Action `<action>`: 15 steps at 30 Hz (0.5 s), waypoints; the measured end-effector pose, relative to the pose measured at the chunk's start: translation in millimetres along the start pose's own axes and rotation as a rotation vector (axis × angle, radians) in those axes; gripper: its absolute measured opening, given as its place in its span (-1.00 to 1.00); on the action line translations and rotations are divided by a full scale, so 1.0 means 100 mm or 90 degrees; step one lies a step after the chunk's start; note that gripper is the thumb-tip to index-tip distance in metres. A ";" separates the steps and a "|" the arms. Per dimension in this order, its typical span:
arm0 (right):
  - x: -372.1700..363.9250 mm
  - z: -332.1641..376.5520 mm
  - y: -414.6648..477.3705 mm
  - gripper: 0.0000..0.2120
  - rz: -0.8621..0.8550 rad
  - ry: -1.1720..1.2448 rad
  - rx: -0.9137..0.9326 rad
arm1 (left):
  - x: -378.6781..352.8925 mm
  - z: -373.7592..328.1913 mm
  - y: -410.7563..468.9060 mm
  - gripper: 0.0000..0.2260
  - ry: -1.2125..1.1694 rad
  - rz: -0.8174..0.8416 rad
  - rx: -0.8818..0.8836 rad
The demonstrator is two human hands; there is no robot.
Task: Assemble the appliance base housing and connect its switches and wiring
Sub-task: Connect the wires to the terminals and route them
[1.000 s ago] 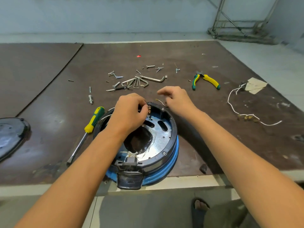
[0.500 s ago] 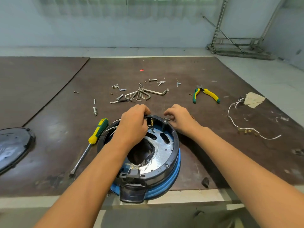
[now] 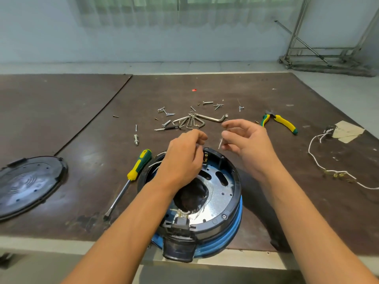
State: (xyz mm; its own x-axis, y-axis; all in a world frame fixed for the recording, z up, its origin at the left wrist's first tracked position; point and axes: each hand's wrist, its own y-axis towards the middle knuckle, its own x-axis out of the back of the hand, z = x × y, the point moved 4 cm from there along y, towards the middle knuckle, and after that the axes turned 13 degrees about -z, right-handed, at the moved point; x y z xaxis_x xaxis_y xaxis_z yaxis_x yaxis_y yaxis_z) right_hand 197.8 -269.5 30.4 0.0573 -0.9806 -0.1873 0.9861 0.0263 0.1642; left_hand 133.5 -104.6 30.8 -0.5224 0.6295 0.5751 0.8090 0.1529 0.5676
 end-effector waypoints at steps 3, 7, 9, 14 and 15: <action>-0.04 -0.05 -0.08 -0.85 -0.013 0.133 -0.062 | 0.04 -0.06 0.00 -0.81 -0.014 -0.004 -0.068; -0.04 -0.09 -0.09 -0.85 -0.037 0.199 -0.066 | 0.04 -0.07 -0.01 -0.84 0.001 -0.006 -0.118; -0.02 -0.10 -0.11 -0.83 -0.033 0.217 -0.085 | 0.05 -0.08 -0.01 -0.88 -0.002 -0.022 -0.133; 0.01 -0.14 -0.16 -0.84 -0.015 0.119 -0.082 | 0.11 -0.09 0.01 -0.92 -0.067 -0.095 -0.160; 0.01 -0.13 -0.17 -0.84 -0.007 0.071 -0.062 | 0.13 -0.09 0.01 -0.91 -0.080 -0.114 -0.163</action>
State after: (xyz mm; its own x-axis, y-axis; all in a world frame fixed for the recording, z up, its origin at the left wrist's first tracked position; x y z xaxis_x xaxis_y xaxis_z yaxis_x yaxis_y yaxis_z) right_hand 183.3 -268.5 14.7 0.0583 -0.9536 -0.2953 0.9969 0.0400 0.0676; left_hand 124.5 -102.9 44.2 -0.5994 0.7020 0.3847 0.6054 0.0831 0.7916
